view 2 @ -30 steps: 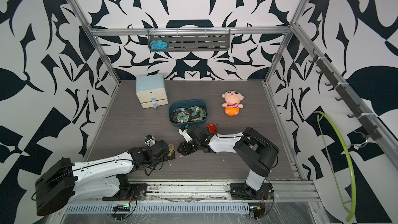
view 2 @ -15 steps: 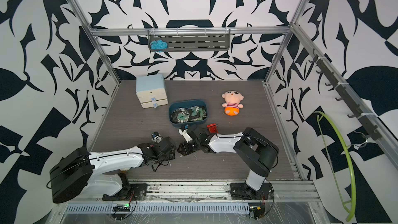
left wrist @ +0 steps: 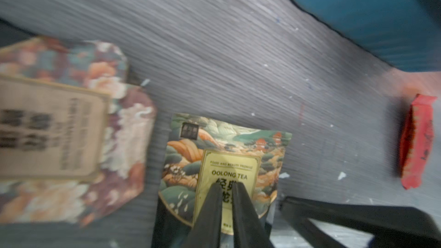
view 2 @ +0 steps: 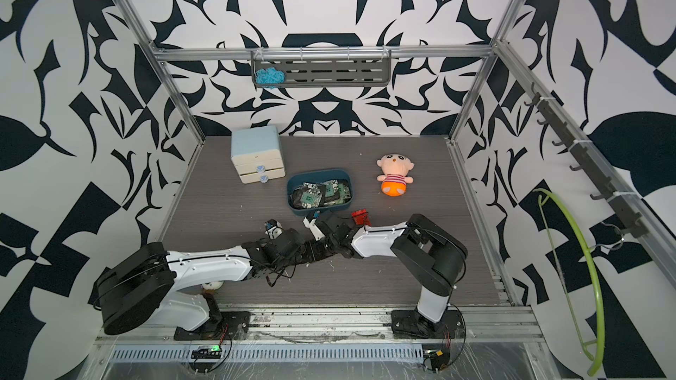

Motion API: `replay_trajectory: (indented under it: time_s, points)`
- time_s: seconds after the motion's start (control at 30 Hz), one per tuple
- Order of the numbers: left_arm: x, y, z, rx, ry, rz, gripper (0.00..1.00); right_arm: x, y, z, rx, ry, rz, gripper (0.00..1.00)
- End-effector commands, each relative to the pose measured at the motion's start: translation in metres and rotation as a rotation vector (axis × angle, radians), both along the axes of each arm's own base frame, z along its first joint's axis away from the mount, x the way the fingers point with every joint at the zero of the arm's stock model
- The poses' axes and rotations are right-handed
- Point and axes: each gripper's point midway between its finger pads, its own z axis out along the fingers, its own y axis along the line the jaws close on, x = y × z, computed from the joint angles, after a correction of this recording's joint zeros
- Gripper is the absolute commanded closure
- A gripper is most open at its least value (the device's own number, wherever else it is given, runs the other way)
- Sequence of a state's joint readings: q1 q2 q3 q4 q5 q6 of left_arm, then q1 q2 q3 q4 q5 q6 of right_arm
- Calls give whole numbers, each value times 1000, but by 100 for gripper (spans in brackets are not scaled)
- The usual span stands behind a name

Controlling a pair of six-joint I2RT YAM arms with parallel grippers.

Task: Put the tea bags into the storage box
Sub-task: Pick up the tea bag from the center of the board.

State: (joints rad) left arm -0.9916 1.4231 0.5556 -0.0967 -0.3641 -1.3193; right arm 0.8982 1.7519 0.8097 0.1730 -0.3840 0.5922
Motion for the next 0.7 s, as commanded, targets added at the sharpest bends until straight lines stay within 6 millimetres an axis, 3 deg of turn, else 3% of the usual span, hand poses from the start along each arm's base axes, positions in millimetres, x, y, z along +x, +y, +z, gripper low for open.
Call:
replay_trajectory:
  time_s: [0.0,0.53,0.67]
  points:
    - [-20,9,-24,59,107,-31,86,7,2,0,16,38,-57,55]
    - [-20,6,-29,40,103,-26,87,13,0,-18,-17,71,-109,73]
    - [-20,7,-30,32,100,-17,87,13,1,-18,-18,68,-106,83]
